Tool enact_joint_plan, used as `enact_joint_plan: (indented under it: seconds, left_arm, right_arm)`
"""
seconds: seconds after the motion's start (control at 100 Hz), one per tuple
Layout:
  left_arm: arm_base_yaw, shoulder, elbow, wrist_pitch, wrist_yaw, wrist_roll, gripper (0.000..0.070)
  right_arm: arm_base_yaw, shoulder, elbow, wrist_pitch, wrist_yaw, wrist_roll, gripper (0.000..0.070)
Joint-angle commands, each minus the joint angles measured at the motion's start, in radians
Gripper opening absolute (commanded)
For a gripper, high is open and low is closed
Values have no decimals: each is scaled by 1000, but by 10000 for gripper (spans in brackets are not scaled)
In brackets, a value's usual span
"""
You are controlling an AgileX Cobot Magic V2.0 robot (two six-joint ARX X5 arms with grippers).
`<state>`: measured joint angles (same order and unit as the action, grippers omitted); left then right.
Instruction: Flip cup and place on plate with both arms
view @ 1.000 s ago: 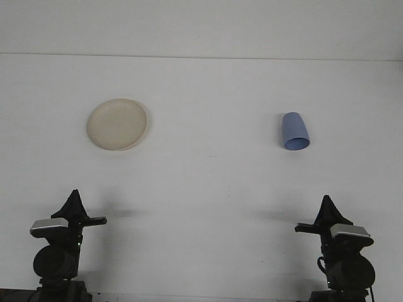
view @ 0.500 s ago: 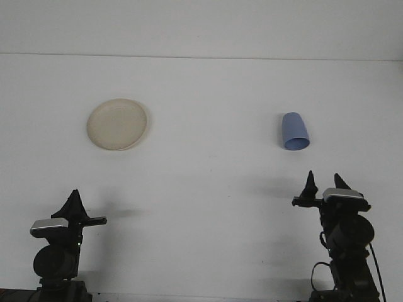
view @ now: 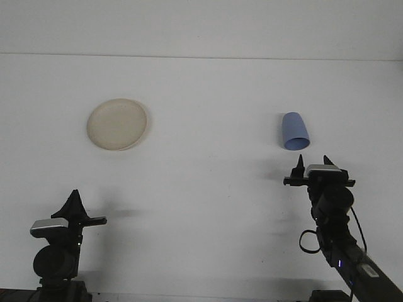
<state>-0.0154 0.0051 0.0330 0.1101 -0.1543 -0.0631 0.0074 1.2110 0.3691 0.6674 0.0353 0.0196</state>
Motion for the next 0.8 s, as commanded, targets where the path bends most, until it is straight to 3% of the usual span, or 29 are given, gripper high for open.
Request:
enact_joint_plan:
  seconds: [0.0,0.25,0.59,0.79]
  left_arm:
    - [1,-2,-19,11,-5,-2,15]
    - [1,-2,-19,11,-5,-2,15]
    - [1,-2,-19,11,-5,-2,15]
    - [1,-2,-19,11,-5,-2,15]
  right_arm:
    - [-18,69,38,41,-27,-34,464]
    - [-74,293,196,38,-92,-101,464]
    - [-88,525,355,43,-105,-201,463]
    - [-94,619,443,43,-143,-212,463]
